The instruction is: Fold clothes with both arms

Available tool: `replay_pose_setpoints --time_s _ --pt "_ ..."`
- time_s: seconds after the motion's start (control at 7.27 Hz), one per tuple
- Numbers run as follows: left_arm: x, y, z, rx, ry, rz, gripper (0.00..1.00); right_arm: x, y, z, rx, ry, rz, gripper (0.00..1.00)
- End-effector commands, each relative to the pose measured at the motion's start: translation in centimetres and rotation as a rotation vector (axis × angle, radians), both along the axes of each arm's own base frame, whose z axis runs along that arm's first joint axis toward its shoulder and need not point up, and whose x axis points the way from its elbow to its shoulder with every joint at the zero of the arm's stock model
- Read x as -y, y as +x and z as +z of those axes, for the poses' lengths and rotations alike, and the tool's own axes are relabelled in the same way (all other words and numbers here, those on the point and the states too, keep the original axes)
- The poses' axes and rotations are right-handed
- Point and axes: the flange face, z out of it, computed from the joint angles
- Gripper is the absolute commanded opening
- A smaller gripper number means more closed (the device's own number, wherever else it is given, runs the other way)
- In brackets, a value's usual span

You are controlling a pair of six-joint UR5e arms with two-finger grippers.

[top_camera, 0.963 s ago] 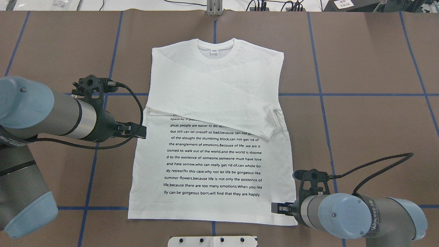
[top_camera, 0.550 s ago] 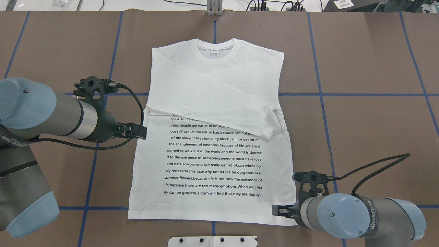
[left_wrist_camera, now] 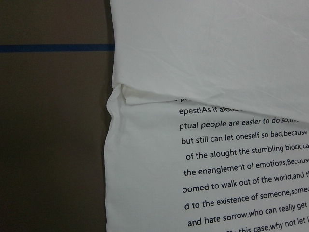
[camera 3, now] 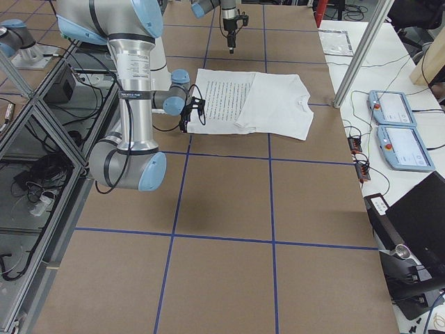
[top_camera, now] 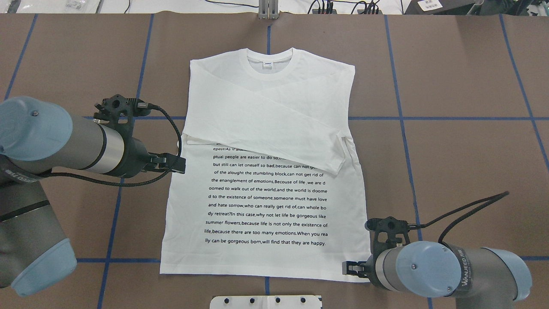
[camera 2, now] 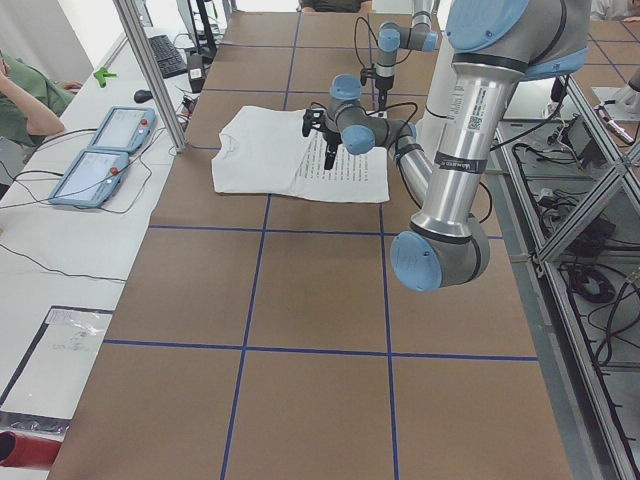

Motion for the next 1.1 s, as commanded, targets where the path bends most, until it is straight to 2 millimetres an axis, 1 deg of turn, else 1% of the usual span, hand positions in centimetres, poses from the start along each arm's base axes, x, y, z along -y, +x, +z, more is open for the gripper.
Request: replay_pose_setpoints --time_s 0.0,0.69,0.83,0.96 --pt "0.02 0.03 -0.16 -0.003 0.002 0.0 1.0 -0.29 -0.1 -0.03 0.002 -0.016 -0.017 0.58" --pt "-0.06 0.19 -0.48 -0.008 0.004 0.002 1.0 -0.25 -0.28 0.73 -0.015 -0.022 -0.02 0.58" --pt "-0.06 0.19 -0.48 -0.008 0.004 0.002 1.0 -0.23 -0.41 0.87 -0.018 -0.023 -0.02 0.56" --pt "-0.04 0.23 -0.42 -0.007 0.003 0.002 1.0 -0.17 -0.38 0.87 -0.018 -0.024 -0.02 0.39"
